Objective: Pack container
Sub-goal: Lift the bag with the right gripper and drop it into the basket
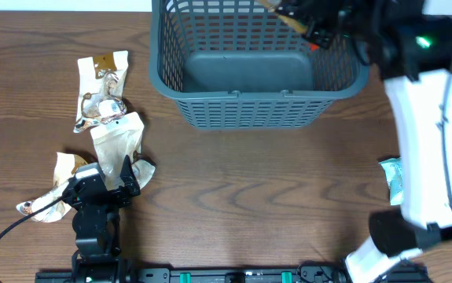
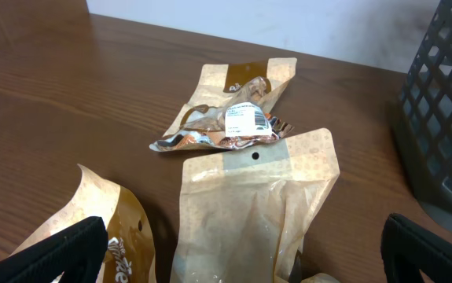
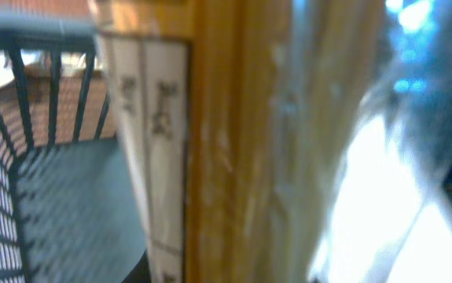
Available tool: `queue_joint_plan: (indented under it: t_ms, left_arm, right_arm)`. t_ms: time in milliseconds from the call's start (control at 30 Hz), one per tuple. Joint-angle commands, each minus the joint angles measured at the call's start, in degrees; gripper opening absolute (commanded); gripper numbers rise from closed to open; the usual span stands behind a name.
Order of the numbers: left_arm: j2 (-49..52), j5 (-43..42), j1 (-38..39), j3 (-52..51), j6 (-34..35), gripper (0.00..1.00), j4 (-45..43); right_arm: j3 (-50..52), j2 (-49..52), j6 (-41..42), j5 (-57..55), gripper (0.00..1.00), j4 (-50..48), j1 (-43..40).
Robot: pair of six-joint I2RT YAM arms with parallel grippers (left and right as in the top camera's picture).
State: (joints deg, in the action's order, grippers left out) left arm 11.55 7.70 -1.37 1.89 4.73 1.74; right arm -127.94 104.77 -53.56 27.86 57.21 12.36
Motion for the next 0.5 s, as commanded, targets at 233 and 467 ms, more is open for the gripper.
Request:
queue_joint_plan:
  t_ms: [233,467]
  left_arm:
    - [0.0,0.2,0.2,-1.1,0.5,0.99,0.3]
    - [0.0,0.2,0.2,-1.1,0.5,0.99,0.3]
  right_arm:
    - [-1.4,16.1,-5.4,-8.8,0.03,15.0,3.9]
    - [-1.4,22.9,-5.4,-17.0,0.2,21.9,7.7]
